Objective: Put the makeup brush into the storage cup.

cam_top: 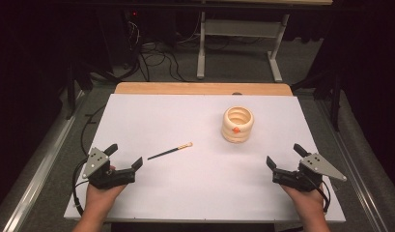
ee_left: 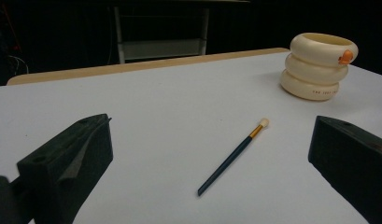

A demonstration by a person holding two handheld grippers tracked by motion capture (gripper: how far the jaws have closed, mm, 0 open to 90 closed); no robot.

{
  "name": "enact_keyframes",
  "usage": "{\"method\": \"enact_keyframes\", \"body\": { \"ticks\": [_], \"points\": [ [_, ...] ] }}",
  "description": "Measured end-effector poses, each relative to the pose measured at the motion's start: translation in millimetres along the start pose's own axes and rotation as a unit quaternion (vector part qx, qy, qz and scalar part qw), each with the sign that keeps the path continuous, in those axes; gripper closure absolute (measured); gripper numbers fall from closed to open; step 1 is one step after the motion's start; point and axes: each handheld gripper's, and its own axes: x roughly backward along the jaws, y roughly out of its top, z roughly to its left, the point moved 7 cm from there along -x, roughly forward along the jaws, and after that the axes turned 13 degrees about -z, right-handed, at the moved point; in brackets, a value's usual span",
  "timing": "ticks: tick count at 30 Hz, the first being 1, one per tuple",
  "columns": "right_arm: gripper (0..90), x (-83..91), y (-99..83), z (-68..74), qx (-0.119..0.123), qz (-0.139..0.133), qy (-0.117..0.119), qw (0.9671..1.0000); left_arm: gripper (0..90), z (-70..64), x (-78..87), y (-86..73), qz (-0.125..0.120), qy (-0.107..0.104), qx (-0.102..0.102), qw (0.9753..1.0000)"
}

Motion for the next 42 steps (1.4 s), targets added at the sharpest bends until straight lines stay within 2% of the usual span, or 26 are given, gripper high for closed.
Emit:
{"method": "enact_keyframes", "body": {
  "ticks": [12, 23, 37, 42],
  "points": [
    [0.8, -0.5, -0.7, -0.6, 0.005, 0.001, -0.003, 1.0000, 0.6, 5.0, -0.5, -3.1, 0.011, 0.008, 0.009, 0.9999],
    [0.8, -1.6, -2.4, 0.1, 0.006, 0.005, -0.001, 1.0000, 1.0, 16.1, -0.9, -10.7, 0.043, 0.031, 0.012, 0.9985],
    [0.8, -2.1, -3.3, -0.4, 0.006, 0.005, -0.002, 1.0000, 2.4, 19.0, -3.2, -21.3, 0.093, 0.039, 0.012, 0.9949],
    [0.8, -2.3, -3.5, -0.6, 0.008, 0.005, -0.003, 0.9999, 2.5, 19.5, -4.1, -25.3, 0.116, 0.044, 0.006, 0.9923]
  ]
}}
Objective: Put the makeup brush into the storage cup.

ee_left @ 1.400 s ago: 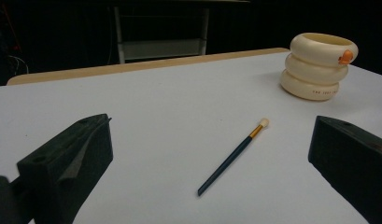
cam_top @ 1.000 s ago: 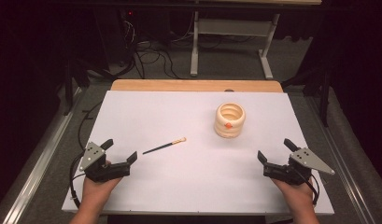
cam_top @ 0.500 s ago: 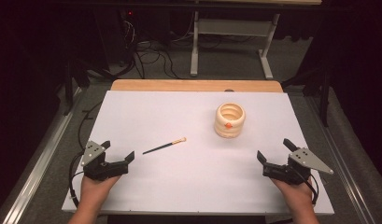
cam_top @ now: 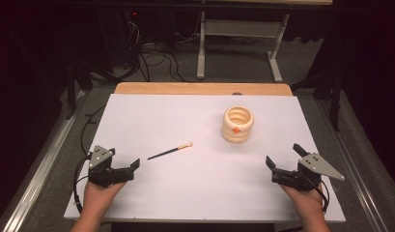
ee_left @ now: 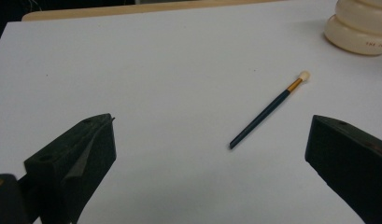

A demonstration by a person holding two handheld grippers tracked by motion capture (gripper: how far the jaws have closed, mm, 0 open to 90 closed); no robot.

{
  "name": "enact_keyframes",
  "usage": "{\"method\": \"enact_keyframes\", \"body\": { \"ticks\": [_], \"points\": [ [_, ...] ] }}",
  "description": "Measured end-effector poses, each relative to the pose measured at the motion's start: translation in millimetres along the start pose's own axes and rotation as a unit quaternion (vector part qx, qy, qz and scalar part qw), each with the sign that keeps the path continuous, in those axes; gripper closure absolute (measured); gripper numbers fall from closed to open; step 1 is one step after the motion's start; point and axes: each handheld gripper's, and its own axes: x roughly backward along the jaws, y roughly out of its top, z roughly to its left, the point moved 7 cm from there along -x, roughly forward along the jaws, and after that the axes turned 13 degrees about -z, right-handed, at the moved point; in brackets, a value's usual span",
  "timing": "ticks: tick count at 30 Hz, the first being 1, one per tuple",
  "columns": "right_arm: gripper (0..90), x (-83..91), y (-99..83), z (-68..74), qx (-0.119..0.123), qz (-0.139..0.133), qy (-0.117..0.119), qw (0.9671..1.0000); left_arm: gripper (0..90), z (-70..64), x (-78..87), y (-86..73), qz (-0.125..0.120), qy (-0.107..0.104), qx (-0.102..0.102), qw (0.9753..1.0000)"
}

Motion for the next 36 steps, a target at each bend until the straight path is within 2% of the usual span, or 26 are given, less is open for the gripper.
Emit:
{"method": "enact_keyframes", "body": {
  "ticks": [5, 12, 13, 17, 23, 30, 36],
  "points": [
    [0.8, -2.3, -1.1, 1.2, 0.005, 0.003, 0.002, 1.0000, 2.5, -0.4, -1.9, -4.5, 0.023, 0.004, -0.005, 0.9997],
    [0.8, -7.6, -4.8, 4.8, 0.020, 0.012, 0.009, 0.9997, 2.5, 1.4, -4.9, -11.6, 0.053, 0.009, 0.001, 0.9985],
    [0.8, -7.8, -4.8, 5.4, 0.020, 0.011, 0.011, 0.9997, 2.5, 2.8, -5.5, -12.0, 0.057, 0.011, -0.003, 0.9983],
    [0.9, -7.7, -4.8, 5.9, 0.016, 0.011, 0.011, 0.9998, 2.5, 3.5, -5.8, -13.9, 0.070, 0.014, 0.008, 0.9974],
    [0.8, -4.9, -2.6, 6.4, 0.008, 0.005, 0.012, 0.9999, 2.6, 4.2, -3.7, -13.9, 0.082, 0.015, 0.013, 0.9964],
    [0.8, -4.5, -2.6, 6.2, 0.007, 0.005, 0.011, 0.9999, 4.1, 0.8, -4.3, -16.0, 0.114, 0.021, 0.002, 0.9933],
    [0.8, -4.4, -2.9, 5.7, 0.009, 0.006, 0.010, 0.9999, 4.3, 0.2, -5.1, -19.1, 0.133, 0.018, -0.002, 0.9910]
  ]
}}
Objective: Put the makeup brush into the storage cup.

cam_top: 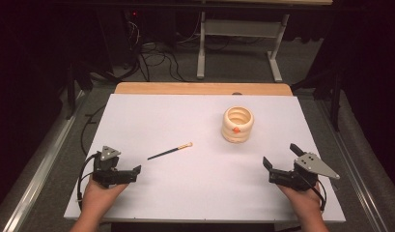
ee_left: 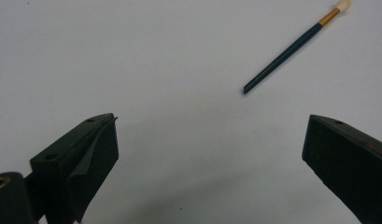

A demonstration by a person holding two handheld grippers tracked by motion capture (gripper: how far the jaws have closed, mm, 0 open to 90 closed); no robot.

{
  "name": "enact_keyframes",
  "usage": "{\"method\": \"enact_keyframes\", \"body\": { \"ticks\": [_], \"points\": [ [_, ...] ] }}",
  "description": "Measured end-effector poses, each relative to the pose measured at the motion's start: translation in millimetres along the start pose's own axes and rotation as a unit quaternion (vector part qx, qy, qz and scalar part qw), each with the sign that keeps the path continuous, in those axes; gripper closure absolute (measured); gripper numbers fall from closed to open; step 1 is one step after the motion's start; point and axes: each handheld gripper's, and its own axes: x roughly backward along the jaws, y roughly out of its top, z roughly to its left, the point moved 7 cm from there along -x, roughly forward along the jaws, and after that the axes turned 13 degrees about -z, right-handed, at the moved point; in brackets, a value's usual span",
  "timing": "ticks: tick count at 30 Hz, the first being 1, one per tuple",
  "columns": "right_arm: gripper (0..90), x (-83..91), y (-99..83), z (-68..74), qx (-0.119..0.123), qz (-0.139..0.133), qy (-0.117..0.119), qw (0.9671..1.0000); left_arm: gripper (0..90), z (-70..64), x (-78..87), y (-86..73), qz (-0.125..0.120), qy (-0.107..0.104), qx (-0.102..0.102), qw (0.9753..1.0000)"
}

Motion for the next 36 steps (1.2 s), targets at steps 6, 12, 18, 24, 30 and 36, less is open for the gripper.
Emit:
{"method": "enact_keyframes", "body": {
  "ticks": [6, 12, 18, 24, 30, 36],
  "points": [
    [0.8, 1.6, -1.4, -0.6, -0.001, 0.004, -0.004, 1.0000, 4.3, 0.4, 0.8, -0.5, 0.016, -0.002, -0.001, 0.9999],
    [0.9, 3.2, -1.9, -2.5, -0.003, 0.003, -0.008, 1.0000, 4.1, -1.4, 1.3, 3.3, 0.025, -0.009, -0.002, 0.9996],
    [0.9, 4.0, -2.1, -3.2, -0.004, 0.002, -0.006, 1.0000, 4.1, -8.4, 0.2, 10.5, 0.053, -0.025, -0.012, 0.9982],
    [0.8, 3.5, -2.0, -3.3, -0.011, 0.001, -0.005, 0.9999, 3.2, -13.4, -1.5, 18.7, 0.084, -0.040, -0.015, 0.9956],
    [0.9, 3.6, -1.0, -2.9, -0.008, -0.001, -0.005, 1.0000, 2.8, -18.6, -2.5, 26.2, 0.109, -0.051, -0.016, 0.9926],
    [0.8, 3.8, -1.2, -3.3, -0.009, 0.000, -0.006, 0.9999, 2.9, -17.8, -6.1, 28.0, 0.131, -0.062, -0.013, 0.9893]
  ]
}}
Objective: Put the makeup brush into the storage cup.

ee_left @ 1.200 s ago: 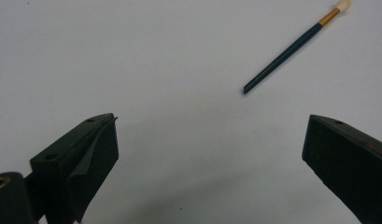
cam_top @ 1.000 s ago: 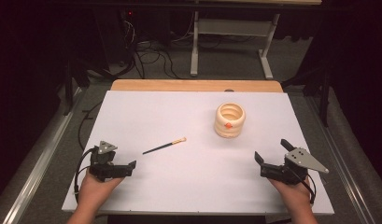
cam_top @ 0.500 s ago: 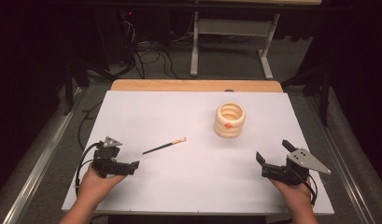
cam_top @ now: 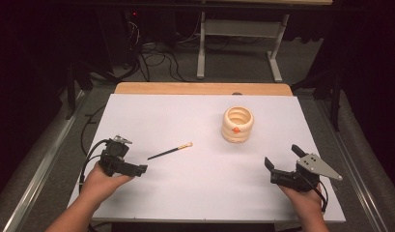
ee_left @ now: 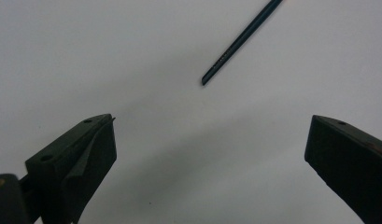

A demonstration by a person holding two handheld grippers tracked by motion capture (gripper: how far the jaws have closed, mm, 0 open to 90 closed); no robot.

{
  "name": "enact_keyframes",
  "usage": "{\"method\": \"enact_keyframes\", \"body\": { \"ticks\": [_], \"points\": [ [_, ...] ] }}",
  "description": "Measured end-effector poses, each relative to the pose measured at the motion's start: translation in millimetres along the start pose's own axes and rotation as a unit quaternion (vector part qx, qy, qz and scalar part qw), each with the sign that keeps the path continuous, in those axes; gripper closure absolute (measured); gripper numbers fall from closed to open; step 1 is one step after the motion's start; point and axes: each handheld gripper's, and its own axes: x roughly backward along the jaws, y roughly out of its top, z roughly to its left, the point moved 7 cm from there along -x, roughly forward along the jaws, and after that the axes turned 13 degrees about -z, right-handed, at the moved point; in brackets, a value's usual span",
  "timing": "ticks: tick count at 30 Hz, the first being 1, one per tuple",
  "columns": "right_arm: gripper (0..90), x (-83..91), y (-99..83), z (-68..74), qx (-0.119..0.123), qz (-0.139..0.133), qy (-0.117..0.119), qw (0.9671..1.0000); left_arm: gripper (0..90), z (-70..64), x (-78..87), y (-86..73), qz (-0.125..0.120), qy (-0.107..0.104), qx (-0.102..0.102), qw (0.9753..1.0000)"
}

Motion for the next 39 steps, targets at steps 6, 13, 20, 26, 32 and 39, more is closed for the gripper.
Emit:
{"method": "enact_keyframes", "body": {
  "ticks": [6, 13, 20, 26, 32, 39],
  "points": [
    [0.8, 0.2, 0.8, -0.5, 0.001, -0.002, -0.001, 1.0000, 3.0, 1.6, -5.2, 1.8, 0.020, -0.003, -0.007, 0.9998],
    [0.8, 0.0, 0.9, 0.8, 0.001, -0.002, 0.001, 1.0000, 1.2, 2.1, -8.6, 9.6, 0.020, -0.005, -0.011, 0.9997],
    [0.8, 1.6, 2.1, -0.8, 0.000, -0.004, -0.002, 1.0000, 0.5, 0.3, -10.2, 26.6, 0.000, -0.015, -0.011, 0.9998],
    [0.8, 2.2, 3.3, -1.2, 0.000, -0.006, -0.004, 1.0000, 0.6, -4.8, -20.1, 32.6, 0.026, -0.023, -0.027, 0.9990],
    [0.8, 2.3, 3.2, -1.6, -0.001, -0.006, -0.004, 1.0000, 0.5, -12.3, -31.4, 39.0, 0.034, -0.026, -0.039, 0.9983],
    [0.9, 2.4, 3.3, -1.5, 0.000, -0.006, -0.003, 1.0000, 0.5, -12.9, -44.2, 45.3, 0.057, -0.032, -0.051, 0.9966]
  ]
}}
